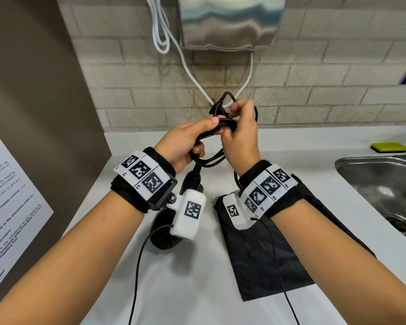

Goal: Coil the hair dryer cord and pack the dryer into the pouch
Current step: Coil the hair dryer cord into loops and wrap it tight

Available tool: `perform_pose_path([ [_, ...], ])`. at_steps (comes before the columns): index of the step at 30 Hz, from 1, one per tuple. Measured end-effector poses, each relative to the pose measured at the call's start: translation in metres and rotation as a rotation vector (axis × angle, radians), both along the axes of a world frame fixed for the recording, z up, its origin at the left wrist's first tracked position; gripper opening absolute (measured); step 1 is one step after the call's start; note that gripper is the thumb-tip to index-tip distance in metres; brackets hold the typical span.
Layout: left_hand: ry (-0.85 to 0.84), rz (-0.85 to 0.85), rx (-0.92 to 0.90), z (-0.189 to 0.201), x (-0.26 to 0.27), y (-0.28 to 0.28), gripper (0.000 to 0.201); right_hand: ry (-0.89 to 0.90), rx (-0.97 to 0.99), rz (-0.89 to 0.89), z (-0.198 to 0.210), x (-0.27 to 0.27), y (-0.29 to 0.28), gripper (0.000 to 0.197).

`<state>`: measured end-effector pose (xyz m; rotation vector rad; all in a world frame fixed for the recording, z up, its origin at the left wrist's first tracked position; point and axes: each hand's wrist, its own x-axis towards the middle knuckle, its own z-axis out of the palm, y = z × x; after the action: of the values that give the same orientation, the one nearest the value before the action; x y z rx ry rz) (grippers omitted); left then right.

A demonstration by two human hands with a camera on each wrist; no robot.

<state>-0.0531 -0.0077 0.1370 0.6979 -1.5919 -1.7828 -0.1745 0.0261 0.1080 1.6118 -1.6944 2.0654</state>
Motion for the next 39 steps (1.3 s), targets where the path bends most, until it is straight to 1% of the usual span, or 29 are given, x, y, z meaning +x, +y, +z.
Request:
perform_pose_path([
  [4, -0.007, 0.001, -0.009, 0.001, 0.000, 0.002, 0.015, 0.017, -0.060, 0.012, -0.002, 0.004, 0.000, 0.028],
  [8, -0.014, 0.056, -0.041, 0.002, 0.000, 0.001, 0.013, -0.003, -0.015, 0.094, -0.004, 0.002, 0.001, 0.028],
  [11, -0.007, 0.071, -0.056, 0.002, 0.002, -0.002, 0.013, 0.054, 0.035, 0.132, -0.004, 0.001, 0.005, 0.024],
  [14, 0.016, 0.029, -0.051, 0.001, 0.003, -0.002, 0.016, 0.128, 0.088, 0.113, -0.003, 0.001, 0.007, 0.025],
  [17, 0.021, 0.059, -0.040, 0.001, 0.002, -0.002, 0.017, 0.208, 0.056, 0.047, -0.002, 0.001, 0.008, 0.015],
  [18, 0.016, 0.076, -0.040, 0.001, 0.002, -0.003, 0.016, 0.243, 0.031, 0.034, -0.001, 0.002, 0.010, 0.018],
  [20, 0.002, 0.118, -0.042, 0.004, 0.002, -0.005, 0.015, 0.308, -0.020, 0.023, 0.001, 0.001, 0.015, 0.032],
  [21, -0.005, 0.147, -0.042, 0.004, 0.002, -0.007, 0.015, 0.317, -0.032, 0.002, 0.003, -0.001, 0.018, 0.037],
  [22, -0.013, 0.176, -0.051, 0.005, 0.003, -0.009, 0.016, 0.309, -0.036, -0.034, 0.005, -0.004, 0.019, 0.038],
  [24, -0.049, 0.219, -0.108, 0.006, 0.005, -0.014, 0.014, 0.277, -0.035, -0.093, 0.012, -0.014, 0.020, 0.028],
  [26, -0.100, 0.237, -0.192, 0.007, 0.007, -0.014, 0.007, 0.279, -0.023, -0.093, 0.019, -0.021, 0.018, 0.022],
  [27, -0.113, 0.238, -0.229, 0.007, 0.007, -0.014, 0.007, 0.304, -0.010, -0.077, 0.022, -0.023, 0.017, 0.022],
  [29, -0.105, 0.245, -0.283, 0.005, 0.005, -0.014, 0.021, 0.380, 0.023, -0.030, 0.025, -0.022, 0.016, 0.023],
  [30, -0.089, 0.259, -0.300, 0.004, 0.003, -0.014, 0.024, 0.414, 0.034, -0.011, 0.026, -0.021, 0.015, 0.024],
  [33, -0.054, 0.324, -0.328, 0.001, 0.001, -0.017, 0.024, 0.428, 0.040, 0.012, 0.026, -0.020, 0.014, 0.026],
  [36, -0.102, 0.253, -0.370, -0.001, 0.003, -0.020, 0.025, 0.428, 0.084, 0.031, 0.025, -0.017, 0.013, 0.031],
  [39, -0.179, 0.102, -0.464, -0.002, 0.005, -0.016, 0.026, 0.431, 0.251, 0.103, 0.027, -0.011, 0.010, 0.039],
])
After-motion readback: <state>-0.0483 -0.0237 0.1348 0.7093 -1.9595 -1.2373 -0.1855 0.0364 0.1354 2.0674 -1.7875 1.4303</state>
